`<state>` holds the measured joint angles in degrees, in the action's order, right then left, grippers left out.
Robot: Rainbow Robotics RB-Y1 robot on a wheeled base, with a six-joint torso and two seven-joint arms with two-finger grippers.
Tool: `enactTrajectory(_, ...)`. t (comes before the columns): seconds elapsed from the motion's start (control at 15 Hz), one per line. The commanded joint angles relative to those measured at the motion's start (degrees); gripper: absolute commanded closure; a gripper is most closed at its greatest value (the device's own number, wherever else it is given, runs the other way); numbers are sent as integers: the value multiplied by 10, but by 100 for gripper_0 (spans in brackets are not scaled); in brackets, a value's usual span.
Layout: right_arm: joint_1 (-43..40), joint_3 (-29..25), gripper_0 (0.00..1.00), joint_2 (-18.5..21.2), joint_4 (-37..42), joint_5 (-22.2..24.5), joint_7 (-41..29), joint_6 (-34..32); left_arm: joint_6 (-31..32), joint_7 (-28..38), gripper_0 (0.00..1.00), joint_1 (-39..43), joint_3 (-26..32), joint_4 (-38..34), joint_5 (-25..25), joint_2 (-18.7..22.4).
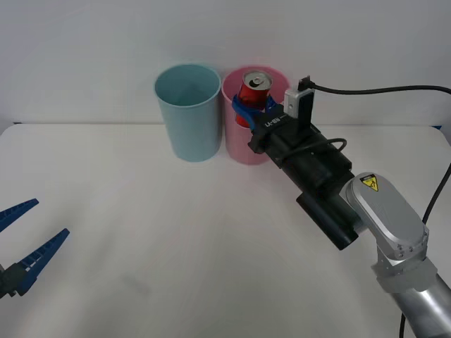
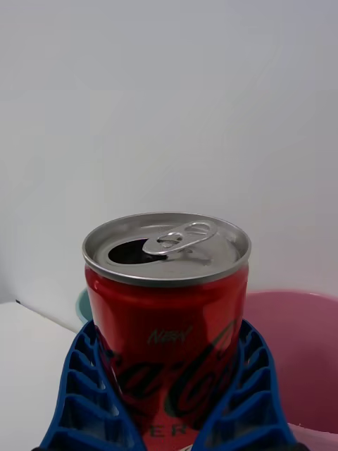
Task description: Grasp the object on the table and drop it into the matching bin: aluminum can to the light blue bin, PET bottle to the pink bin.
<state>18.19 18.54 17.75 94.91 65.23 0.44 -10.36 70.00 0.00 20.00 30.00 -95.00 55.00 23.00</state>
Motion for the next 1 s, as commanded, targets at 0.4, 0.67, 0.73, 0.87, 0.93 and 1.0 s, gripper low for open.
enactTrajectory(0.4, 10, 0, 100, 32, 6, -18, -6, -3, 0, 0, 0, 0, 0, 0, 0, 0)
enactTrajectory(0.67, 20, 5, 100, 32, 6, -18, -6, -2, 0, 0, 0, 0, 0, 0, 0, 0)
enactTrajectory(0.73, 25, 9, 100, 32, 6, -18, -7, -2, 0, 0, 0, 0, 0, 0, 0, 0)
enactTrajectory(0.87, 44, 18, 100, 32, -6, -18, -9, -3, 0, 0, 0, 0, 0, 0, 0, 0)
enactTrajectory(0.93, 63, 25, 100, 32, -25, -18, -7, -4, 0, 0, 0, 0, 0, 0, 0, 0)
enactTrajectory(1.0, 83, 30, 100, 32, -42, -18, -5, -4, 0, 0, 0, 0, 0, 0, 0, 0)
